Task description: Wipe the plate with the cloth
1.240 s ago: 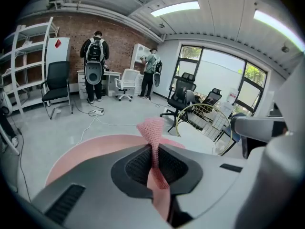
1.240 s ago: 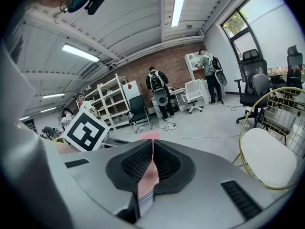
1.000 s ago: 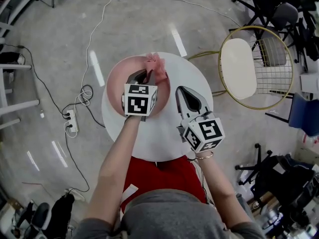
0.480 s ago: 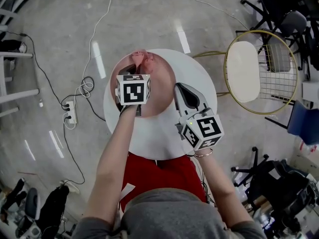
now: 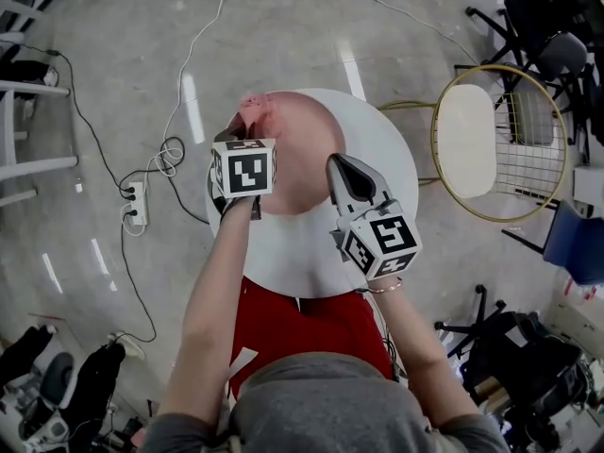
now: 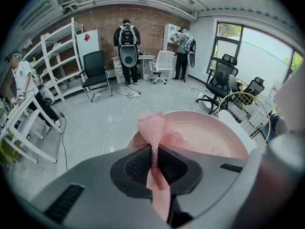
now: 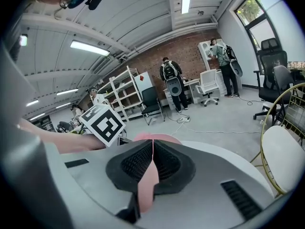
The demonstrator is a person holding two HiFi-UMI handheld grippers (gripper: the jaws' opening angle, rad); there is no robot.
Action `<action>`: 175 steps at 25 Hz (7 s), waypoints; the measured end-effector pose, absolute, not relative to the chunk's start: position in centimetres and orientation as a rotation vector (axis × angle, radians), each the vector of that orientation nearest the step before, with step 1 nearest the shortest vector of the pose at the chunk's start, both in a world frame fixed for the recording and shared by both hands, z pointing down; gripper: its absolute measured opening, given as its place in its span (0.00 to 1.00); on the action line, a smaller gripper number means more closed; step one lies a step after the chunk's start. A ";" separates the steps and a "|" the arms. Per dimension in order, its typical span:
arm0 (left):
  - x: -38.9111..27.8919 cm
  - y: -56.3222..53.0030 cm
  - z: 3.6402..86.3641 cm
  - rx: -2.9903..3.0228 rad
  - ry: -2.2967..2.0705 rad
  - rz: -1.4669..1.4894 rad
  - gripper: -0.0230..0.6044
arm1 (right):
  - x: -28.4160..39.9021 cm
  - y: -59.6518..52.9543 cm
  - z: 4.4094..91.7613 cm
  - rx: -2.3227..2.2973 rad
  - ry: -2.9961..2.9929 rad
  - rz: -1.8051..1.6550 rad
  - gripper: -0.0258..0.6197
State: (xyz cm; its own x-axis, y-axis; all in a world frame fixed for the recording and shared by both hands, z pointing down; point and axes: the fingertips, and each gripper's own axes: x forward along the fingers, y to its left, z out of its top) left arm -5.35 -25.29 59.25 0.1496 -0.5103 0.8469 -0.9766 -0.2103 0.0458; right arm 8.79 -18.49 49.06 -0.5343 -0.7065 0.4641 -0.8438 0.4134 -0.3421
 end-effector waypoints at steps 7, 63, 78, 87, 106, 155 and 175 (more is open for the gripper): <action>-8.4 -23.9 58.5 1.764 -1.466 0.975 0.09 | 6.9 -18.1 48.2 1.317 -2.460 0.787 0.09; -5.6 -18.1 58.8 1.892 -1.133 1.161 0.09 | 5.9 -16.1 47.3 1.331 -2.448 0.759 0.09; -1.8 -17.7 52.4 2.066 -1.091 0.893 0.09 | 9.4 -13.7 45.4 1.561 -2.354 0.731 0.09; 6.4 -14.8 55.6 2.096 -0.856 0.964 0.09 | 15.0 -10.4 45.4 1.771 -2.234 0.765 0.09; -0.8 -11.3 58.6 2.012 -0.933 1.178 0.09 | 9.0 -10.9 47.2 1.534 -2.332 0.781 0.09; -11.5 -11.7 33.1 2.496 -1.493 0.444 0.09 | 3.6 -7.0 31.6 1.737 -2.616 0.408 0.08; -13.2 -7.3 29.8 2.561 -1.511 0.310 0.09 | 2.6 -3.7 28.1 1.790 -2.633 0.276 0.08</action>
